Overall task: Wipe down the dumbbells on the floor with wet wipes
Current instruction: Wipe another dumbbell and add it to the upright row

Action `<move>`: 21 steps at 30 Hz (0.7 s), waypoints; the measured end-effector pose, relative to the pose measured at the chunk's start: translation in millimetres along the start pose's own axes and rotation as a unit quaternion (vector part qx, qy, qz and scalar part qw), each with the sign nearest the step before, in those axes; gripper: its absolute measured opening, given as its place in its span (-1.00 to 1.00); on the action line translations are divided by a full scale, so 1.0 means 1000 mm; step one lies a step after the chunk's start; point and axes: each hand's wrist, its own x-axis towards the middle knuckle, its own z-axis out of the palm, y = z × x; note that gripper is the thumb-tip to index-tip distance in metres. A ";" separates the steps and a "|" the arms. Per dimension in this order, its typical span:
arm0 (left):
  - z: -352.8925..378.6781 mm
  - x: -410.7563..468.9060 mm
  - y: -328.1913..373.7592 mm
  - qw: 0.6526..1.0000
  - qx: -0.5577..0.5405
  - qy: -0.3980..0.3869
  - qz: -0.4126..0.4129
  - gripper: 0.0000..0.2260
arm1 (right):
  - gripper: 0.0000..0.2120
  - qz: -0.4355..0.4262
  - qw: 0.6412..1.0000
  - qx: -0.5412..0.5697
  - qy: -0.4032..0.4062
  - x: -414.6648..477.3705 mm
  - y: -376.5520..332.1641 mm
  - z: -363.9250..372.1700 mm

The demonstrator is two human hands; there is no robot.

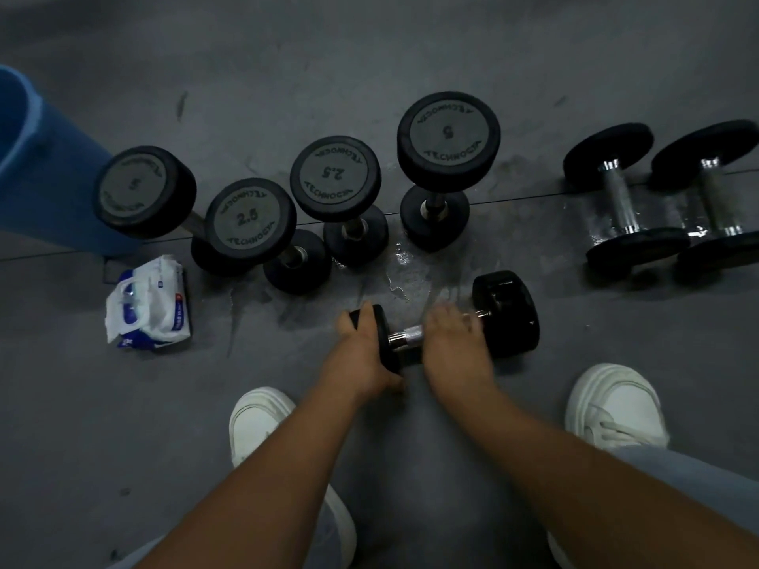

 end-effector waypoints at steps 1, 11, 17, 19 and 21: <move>0.000 0.001 0.001 1.000 0.001 0.002 0.004 0.19 | -0.43 -0.025 0.999 0.014 -0.021 -0.005 -0.011 0.004; -0.003 0.007 -0.004 0.999 -0.027 0.019 0.040 0.20 | -0.32 -0.109 0.993 0.049 -0.003 -0.009 -0.005 0.003; 0.016 -0.007 -0.027 0.972 -0.136 0.159 0.105 -0.03 | -0.82 -0.066 0.986 0.145 0.045 0.018 0.032 -0.014; 0.025 -0.012 -0.023 0.970 -0.143 0.173 0.093 -0.06 | -0.85 -0.038 0.991 0.119 0.053 0.021 0.033 -0.012; 0.031 -0.013 -0.018 0.975 -0.137 0.156 0.075 0.03 | -0.92 -0.005 0.990 0.124 0.062 0.021 0.017 -0.015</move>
